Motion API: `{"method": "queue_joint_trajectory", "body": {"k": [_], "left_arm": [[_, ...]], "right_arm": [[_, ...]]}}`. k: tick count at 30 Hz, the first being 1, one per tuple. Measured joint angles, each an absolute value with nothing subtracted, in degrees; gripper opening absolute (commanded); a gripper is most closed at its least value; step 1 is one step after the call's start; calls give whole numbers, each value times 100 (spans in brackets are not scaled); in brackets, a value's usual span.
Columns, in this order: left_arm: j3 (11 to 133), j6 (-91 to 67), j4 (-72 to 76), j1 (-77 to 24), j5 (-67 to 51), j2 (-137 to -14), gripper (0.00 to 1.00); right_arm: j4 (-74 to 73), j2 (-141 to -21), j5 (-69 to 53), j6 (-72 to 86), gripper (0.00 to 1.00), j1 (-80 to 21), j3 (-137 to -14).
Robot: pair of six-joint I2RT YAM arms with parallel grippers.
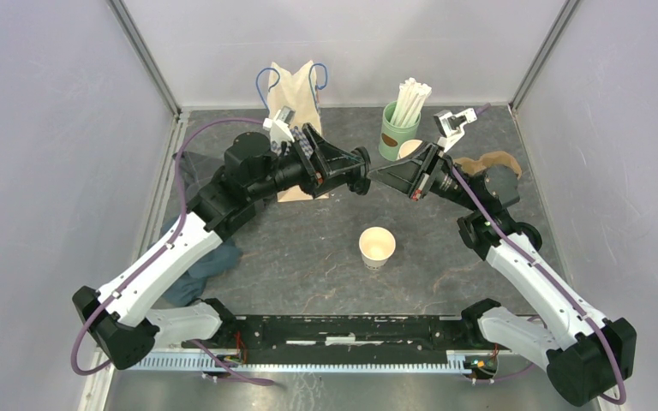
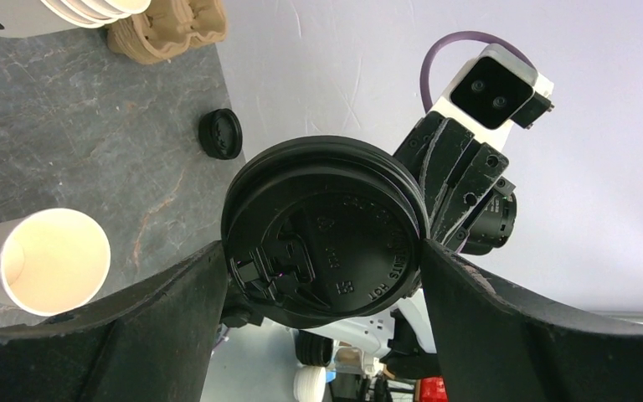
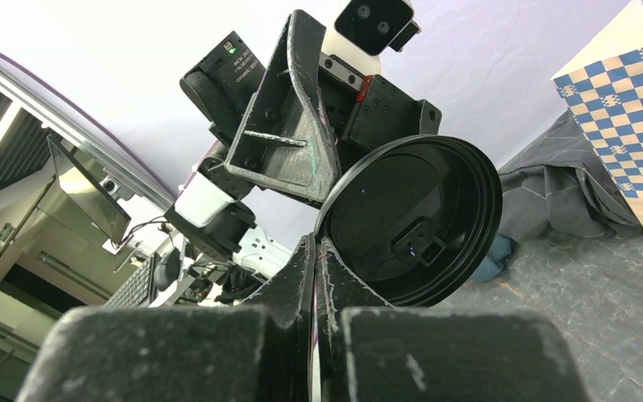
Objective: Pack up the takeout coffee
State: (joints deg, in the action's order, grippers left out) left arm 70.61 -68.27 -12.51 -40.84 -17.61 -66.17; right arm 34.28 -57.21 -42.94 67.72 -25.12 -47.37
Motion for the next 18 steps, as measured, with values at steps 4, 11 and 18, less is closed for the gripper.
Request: {"method": "queue_joint_trajectory", "body": {"k": [4, 11, 18], "left_arm": [[7072, -6827, -1286, -4084, -1826, -6650, 88], [7072, -6827, -1317, -4084, -1835, -6650, 86], [7072, -6827, -1315, -4084, -1835, -6650, 81]], "right_arm": [[3426, -5721, -4294, 6770, 0, -2512, -4731], [3428, -5721, -4289, 6775, 0, -2512, -4711], [3428, -5721, -4289, 6775, 6, -2512, -4711]]}}
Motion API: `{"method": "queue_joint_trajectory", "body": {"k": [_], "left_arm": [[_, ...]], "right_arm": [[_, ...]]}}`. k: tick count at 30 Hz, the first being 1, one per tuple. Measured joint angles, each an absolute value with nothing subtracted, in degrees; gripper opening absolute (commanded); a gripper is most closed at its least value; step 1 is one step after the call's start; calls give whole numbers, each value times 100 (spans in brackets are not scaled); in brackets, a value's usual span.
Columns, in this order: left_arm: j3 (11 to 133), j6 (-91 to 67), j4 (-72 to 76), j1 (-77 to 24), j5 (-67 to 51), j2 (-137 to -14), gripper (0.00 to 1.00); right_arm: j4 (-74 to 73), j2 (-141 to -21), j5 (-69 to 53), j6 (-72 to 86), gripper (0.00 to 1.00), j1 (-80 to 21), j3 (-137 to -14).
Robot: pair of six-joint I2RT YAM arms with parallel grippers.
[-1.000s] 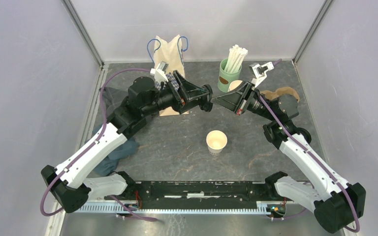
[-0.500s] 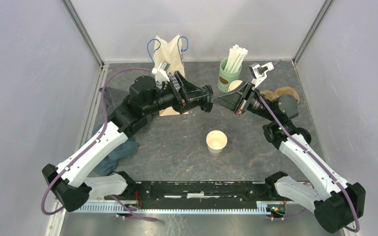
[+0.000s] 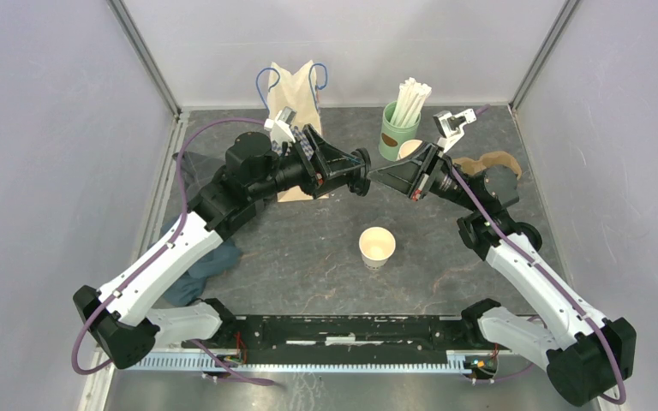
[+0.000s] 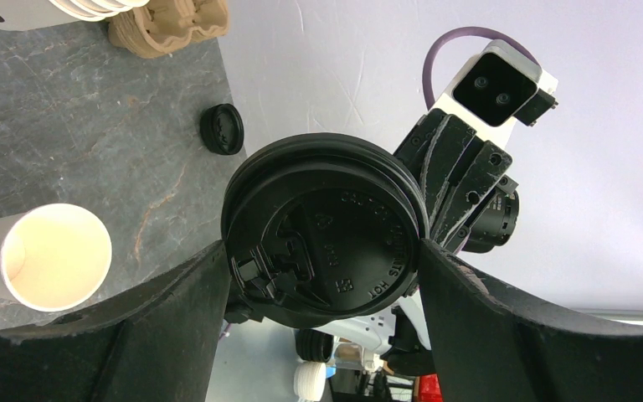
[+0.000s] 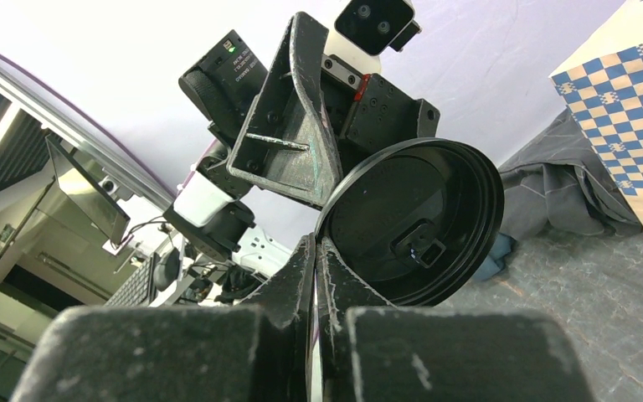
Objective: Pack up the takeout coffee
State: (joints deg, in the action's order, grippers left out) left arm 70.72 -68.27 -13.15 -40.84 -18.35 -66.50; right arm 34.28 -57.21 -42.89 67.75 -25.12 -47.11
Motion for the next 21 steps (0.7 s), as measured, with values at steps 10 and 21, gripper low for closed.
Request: {"method": "queue_joint_trajectory", "body": {"k": [10, 21], "left_arm": [[7072, -6827, -1315, -4084, -1831, -6637, 79], [7284, -6272, -2176, -4112, -1476, -6632, 76]], "right_arm": [[3374, -5719, -4292, 6709, 29, -2512, -4711], [-661, -5734, -2993, 4217, 69, -2432, -6486]]}}
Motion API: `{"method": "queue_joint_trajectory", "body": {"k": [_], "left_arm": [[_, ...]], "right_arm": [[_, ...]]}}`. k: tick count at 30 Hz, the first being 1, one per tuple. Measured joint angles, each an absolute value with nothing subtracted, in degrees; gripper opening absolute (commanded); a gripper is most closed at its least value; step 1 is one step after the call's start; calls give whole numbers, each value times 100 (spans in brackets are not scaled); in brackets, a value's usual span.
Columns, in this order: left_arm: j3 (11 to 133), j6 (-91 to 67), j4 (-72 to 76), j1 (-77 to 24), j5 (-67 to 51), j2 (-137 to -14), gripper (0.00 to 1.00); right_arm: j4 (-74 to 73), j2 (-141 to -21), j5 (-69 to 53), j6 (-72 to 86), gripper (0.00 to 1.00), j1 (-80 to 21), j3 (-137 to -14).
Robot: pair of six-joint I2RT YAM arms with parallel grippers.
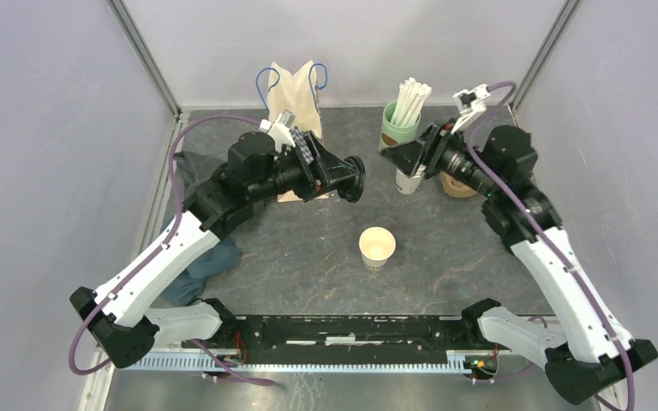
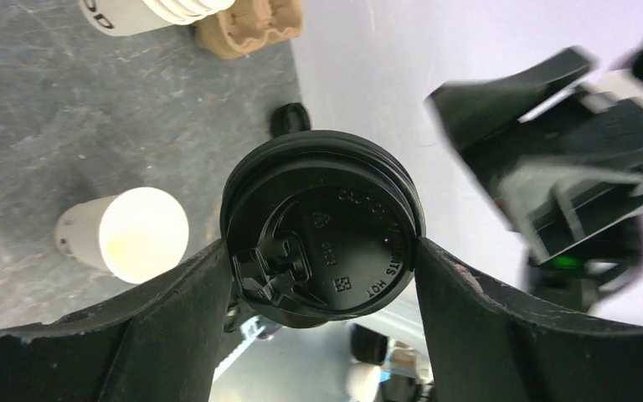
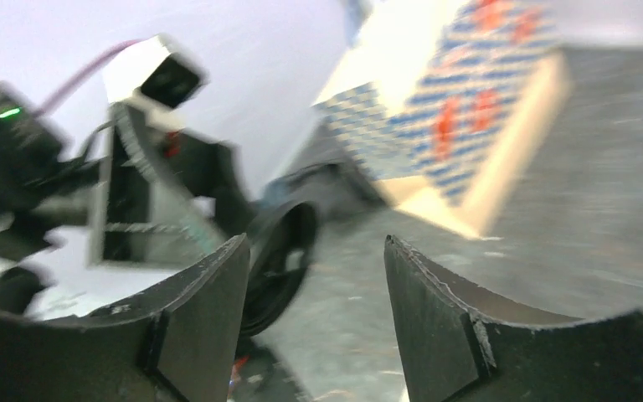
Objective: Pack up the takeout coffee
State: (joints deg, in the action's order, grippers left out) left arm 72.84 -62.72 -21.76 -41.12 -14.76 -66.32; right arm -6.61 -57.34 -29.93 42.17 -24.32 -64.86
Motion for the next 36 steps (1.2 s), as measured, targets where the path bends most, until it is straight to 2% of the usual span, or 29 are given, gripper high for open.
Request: {"method": "queue_joint_trajectory", "body": {"k": [4, 8, 10, 19, 36], "left_arm": [[7564, -5763, -2749, -4493, -926, -6759, 76], [7944, -5251, -3267, -5290, -268, -7330, 76], [8217, -4956, -3562, -5642, 134, -7787, 75], [8895, -3970, -4840, -6652, 1715, -9312, 75], [9577, -3398, -5192, -6860, 2239, -10418, 77]], "right_arm": [[-2770, -5706, -1225, 2626, 76, -2399, -7736], [-3994, -5450, 45, 1820, 87, -2394, -7878], [-4495, -5349, 587, 1568, 98, -2394, -7874], [-5083, -4530, 1693, 1262, 98, -2390, -7419], [-5070, -4257, 1909, 1262, 98, -2390, -7234]]}}
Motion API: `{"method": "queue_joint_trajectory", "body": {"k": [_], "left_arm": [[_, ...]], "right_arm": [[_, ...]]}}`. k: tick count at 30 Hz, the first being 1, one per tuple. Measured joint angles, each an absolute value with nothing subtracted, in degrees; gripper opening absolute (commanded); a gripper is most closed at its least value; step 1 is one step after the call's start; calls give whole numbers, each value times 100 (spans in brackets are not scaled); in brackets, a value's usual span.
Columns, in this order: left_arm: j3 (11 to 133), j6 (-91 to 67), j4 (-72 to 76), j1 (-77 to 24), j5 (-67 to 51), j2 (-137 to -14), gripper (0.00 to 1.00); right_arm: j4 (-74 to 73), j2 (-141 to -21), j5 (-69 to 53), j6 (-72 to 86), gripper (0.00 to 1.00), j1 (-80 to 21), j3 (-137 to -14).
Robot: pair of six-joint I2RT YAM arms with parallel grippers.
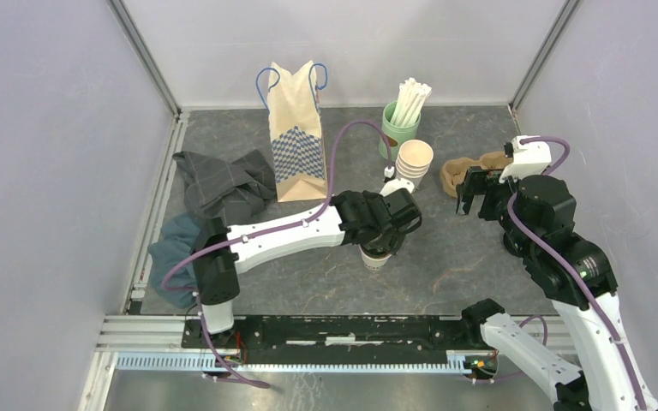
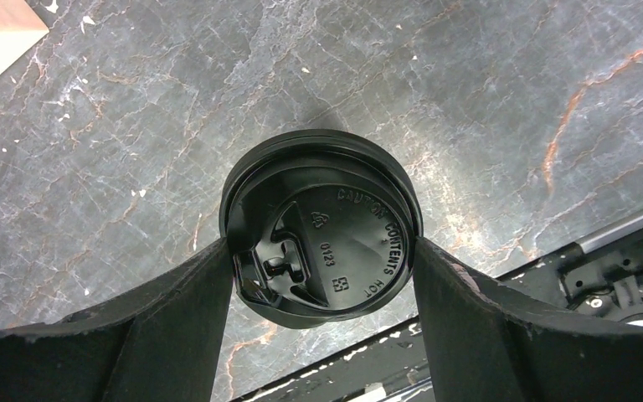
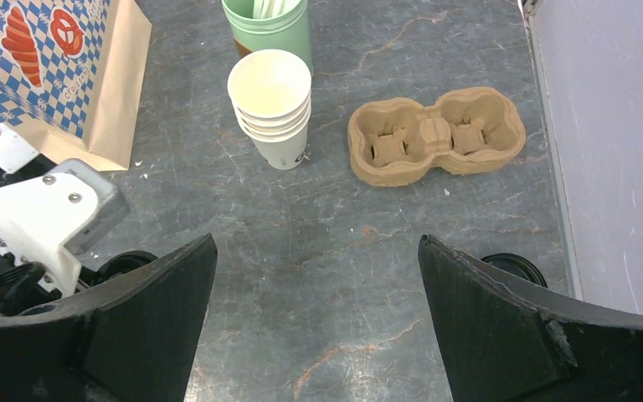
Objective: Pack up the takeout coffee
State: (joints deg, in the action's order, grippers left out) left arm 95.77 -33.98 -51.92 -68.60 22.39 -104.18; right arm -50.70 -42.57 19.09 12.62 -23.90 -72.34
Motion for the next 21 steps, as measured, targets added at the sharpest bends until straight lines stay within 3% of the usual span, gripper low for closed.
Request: {"method": "queue_joint_trajectory", "body": {"k": [21], "left_arm": [[9717, -3203, -5227, -6860, 2093, -10680, 80]], "right_arm": [[-5019, -4209, 1800, 1258, 98, -2388, -7054]]}}
